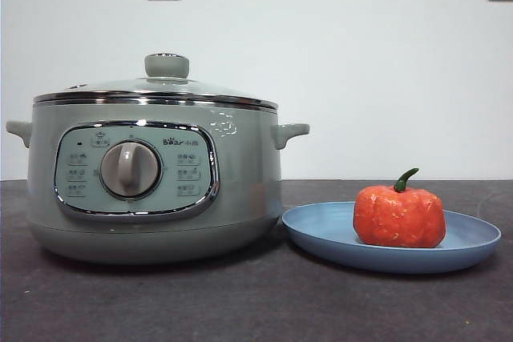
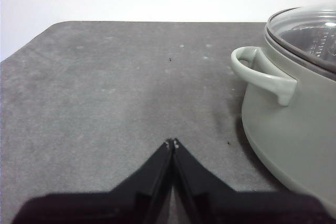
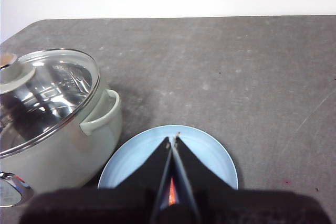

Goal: Take the pumpkin out from the steamer,put the pumpkin in the blue plate,close the lid

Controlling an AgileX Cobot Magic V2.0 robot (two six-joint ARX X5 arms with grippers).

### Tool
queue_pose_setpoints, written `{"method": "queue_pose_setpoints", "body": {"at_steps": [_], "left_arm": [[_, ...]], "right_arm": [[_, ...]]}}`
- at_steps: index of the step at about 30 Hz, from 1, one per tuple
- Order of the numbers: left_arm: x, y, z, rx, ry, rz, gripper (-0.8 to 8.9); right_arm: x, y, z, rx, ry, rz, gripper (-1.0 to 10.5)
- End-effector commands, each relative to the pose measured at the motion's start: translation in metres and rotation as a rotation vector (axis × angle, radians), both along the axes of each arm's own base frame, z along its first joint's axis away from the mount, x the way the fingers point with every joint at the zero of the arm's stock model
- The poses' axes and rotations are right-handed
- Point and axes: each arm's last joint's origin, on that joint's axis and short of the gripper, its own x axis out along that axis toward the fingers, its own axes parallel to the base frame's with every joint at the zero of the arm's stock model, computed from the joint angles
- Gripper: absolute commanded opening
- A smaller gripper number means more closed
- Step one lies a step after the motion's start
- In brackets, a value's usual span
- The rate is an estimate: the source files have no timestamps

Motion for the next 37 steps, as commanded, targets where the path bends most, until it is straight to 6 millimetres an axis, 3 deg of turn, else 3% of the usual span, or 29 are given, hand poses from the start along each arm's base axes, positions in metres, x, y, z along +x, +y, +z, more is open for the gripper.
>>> {"method": "queue_pose_setpoints", "body": {"at_steps": [1, 5, 10, 13, 20, 25, 37], "left_arm": [[0.000, 0.001, -0.005, -0.006, 0.014, 0.009, -0.03], [0.000, 0.001, -0.005, -0.006, 0.014, 0.009, -0.03], [0.000, 0.001, -0.005, -0.006, 0.014, 0.009, -0.03], [0.000, 0.001, -0.005, -0.006, 0.014, 0.009, -0.03], [0.000, 0.001, -0.005, -0.006, 0.014, 0.009, -0.03], [0.000, 0.001, -0.005, -0.006, 0.014, 0.009, -0.03], [0.000, 0.001, -0.005, -0.006, 0.014, 0.009, -0.03]], "right_arm": [[0.000, 0.000, -0.002, 0.008, 0.003, -0.005, -0.2], [-0.003, -0.002, -0.001, -0.037, -0.023, 0.010, -0.2], [-0.017, -0.021, -0.009, -0.096, -0.094, -0.068, -0.2], [-0.019, -0.030, -0.031, -0.066, -0.147, -0.047, -0.2], [-0.014, -0.041, -0.104, -0.047, -0.190, -0.123, -0.2], [-0.013, -0.041, -0.134, -0.050, -0.158, -0.124, -0.2], [-0.012, -0.041, -0.137, -0.054, -0.136, -0.126, -0.2]]}}
